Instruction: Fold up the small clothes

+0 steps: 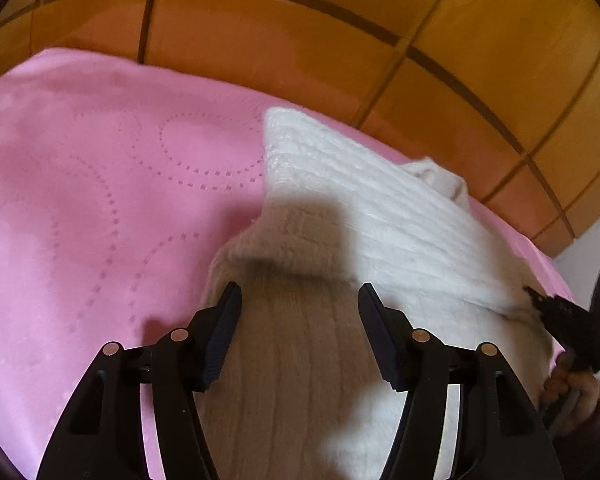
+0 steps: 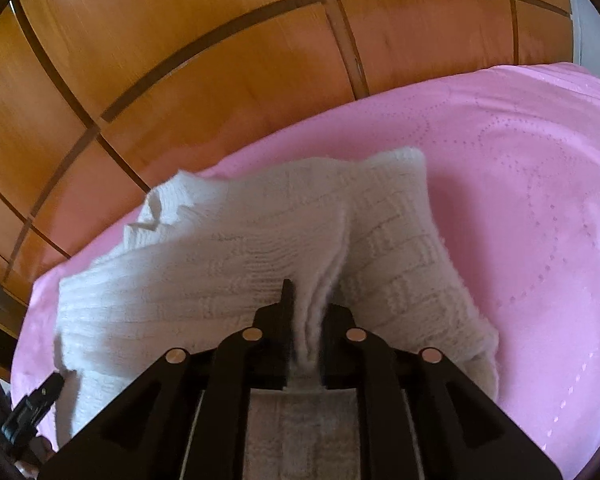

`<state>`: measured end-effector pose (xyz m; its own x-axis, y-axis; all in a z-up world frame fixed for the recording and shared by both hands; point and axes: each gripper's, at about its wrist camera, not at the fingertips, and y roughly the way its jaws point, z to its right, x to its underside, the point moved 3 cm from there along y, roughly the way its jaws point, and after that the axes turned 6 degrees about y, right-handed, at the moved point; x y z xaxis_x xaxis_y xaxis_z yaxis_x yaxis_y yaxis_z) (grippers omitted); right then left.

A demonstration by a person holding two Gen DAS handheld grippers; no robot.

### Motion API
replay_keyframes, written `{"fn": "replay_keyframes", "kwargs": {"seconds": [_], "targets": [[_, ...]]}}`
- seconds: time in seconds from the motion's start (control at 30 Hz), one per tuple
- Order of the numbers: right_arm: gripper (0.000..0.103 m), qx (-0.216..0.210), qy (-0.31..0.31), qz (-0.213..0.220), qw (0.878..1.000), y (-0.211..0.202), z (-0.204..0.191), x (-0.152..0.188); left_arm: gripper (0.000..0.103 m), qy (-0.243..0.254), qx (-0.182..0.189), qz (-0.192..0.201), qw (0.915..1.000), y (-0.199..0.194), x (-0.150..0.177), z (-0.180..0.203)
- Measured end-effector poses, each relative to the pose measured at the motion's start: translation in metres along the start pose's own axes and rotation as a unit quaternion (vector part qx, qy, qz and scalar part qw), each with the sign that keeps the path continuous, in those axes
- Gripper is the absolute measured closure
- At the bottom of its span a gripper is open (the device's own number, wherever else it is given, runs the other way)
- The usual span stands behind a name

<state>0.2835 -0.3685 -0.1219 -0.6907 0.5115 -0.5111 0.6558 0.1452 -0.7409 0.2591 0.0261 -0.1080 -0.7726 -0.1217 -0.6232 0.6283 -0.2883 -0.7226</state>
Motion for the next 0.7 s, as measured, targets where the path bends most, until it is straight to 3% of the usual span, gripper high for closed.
{"fn": "replay_keyframes", "kwargs": {"seconds": [0.03,0.07,0.17,0.27,0.43,0.53,0.63,0.7], "targets": [[0.054,-0.001,0.002,0.004,1.0,-0.004,0.0,0.0,0.043,0.001,-0.001,0.005,1.0,-0.005,-0.002,-0.001],[0.043,0.002,0.001,0.016,1.0,-0.012,-0.001,0.0,0.043,0.0,-0.001,0.013,0.9999,-0.01,-0.006,-0.002],[0.04,0.009,-0.025,0.056,0.998,-0.04,-0.012,-0.001,0.043,-0.013,0.004,0.031,0.9994,-0.02,-0.025,-0.008],[0.031,-0.011,-0.049,0.071,0.996,-0.058,-0.029,0.001,0.043,-0.034,0.013,0.032,0.9988,-0.01,-0.051,-0.018],[0.031,-0.015,-0.106,0.048,0.993,-0.047,-0.06,0.013,0.043,-0.093,0.041,-0.01,0.9948,0.029,-0.077,-0.04],[0.031,-0.011,-0.115,0.029,0.993,-0.033,-0.067,0.016,0.043,-0.119,0.087,-0.039,0.9883,0.053,-0.085,-0.041],[0.031,0.004,-0.121,0.014,0.993,-0.016,-0.068,0.018,0.091,-0.098,0.071,-0.044,0.9916,0.062,-0.082,-0.033],[0.031,0.008,-0.12,0.006,0.993,-0.01,-0.065,0.019,0.092,-0.076,0.048,-0.013,0.9958,0.052,-0.082,-0.028]]}}
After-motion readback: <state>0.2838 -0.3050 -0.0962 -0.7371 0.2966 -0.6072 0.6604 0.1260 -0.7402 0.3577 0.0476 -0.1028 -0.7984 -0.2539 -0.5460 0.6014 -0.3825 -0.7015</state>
